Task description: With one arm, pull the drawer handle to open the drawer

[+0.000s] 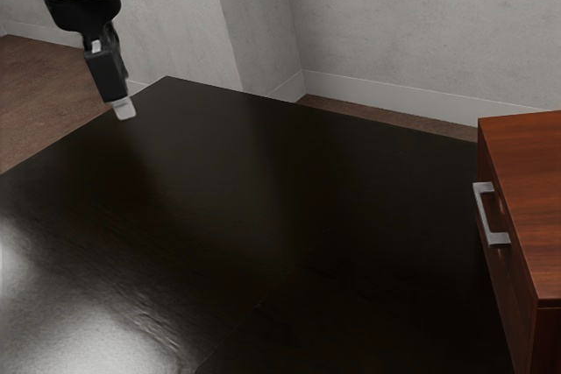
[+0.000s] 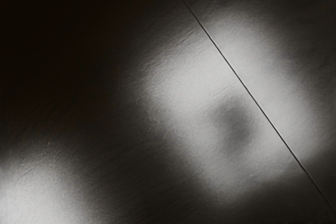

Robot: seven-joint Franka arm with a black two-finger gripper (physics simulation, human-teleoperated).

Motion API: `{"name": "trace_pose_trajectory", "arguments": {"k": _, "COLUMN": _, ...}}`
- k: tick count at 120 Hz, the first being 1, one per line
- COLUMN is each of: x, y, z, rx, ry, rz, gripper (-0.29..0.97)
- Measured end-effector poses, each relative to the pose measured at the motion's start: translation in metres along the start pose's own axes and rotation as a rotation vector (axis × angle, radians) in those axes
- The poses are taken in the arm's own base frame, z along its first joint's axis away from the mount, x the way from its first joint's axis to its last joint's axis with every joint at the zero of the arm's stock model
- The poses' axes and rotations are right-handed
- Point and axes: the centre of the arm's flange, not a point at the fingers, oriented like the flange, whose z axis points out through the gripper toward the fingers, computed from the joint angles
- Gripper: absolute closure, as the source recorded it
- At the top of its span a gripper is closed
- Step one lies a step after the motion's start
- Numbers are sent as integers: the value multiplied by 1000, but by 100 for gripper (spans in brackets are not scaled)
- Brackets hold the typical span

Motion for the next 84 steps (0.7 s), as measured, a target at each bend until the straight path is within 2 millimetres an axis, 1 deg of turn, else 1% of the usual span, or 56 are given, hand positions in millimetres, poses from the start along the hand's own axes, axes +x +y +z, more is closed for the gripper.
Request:
{"name": "trace_pose_trajectory", "arguments": {"k": 23, "x": -6, "y": -8, "z": 1, "rx": 5, "ry": 2, "rz": 34, "gripper": 0}}
{"name": "trace_pose_trajectory", "arguments": {"k": 33, "x": -10, "y": -9, "z": -1, "rx": -12, "ry": 26, "rz": 51, "gripper": 0}}
{"name": "trace_pose_trajectory", "arguments": {"k": 37, "x": -16, "y": -2, "z": -14, "rx": -11, "ry": 62, "rz": 63, "gripper": 0}}
{"name": "trace_pose_trajectory", "arguments": {"k": 40, "x": -18, "y": 7, "z": -25, "rx": -9, "ry": 92, "rz": 85, "gripper": 0}}
{"name": "trace_pose_trajectory", "arguments": {"k": 42, "x": -16, "y": 16, "z": -31, "rx": -13, "ry": 113, "rz": 108, "gripper": 0}}
{"name": "trace_pose_trajectory", "arguments": {"k": 45, "x": -8, "y": 28, "z": -35, "rx": -23, "ry": 134, "rz": 151, "gripper": 0}}
{"name": "trace_pose_trajectory", "arguments": {"k": 47, "x": 0, "y": 33, "z": -33, "rx": -34, "ry": 139, "rz": 181, "gripper": 0}}
{"name": "trace_pose_trajectory", "arguments": {"k": 52, "x": 23, "y": 41, "z": -21, "rx": -64, "ry": 137, "rz": 257, "gripper": 0}}
{"name": "trace_pose_trajectory", "arguments": {"k": 62, "x": 57, "y": 49, "z": 7, "rx": -113, "ry": 117, "rz": 368, "gripper": 0}}
{"name": "trace_pose_trajectory", "arguments": {"k": 75, "x": 87, "y": 58, "z": 41, "rx": -176, "ry": 89, "rz": 484, "gripper": 0}}
{"name": "trace_pose_trajectory", "arguments": {"k": 79, "x": 96, "y": 56, "z": 53, "rx": -195, "ry": 87, "rz": 522, "gripper": 0}}
{"name": "trace_pose_trajectory", "arguments": {"k": 84, "x": 97, "y": 49, "z": 59, "rx": -203, "ry": 95, "rz": 559, "gripper": 0}}
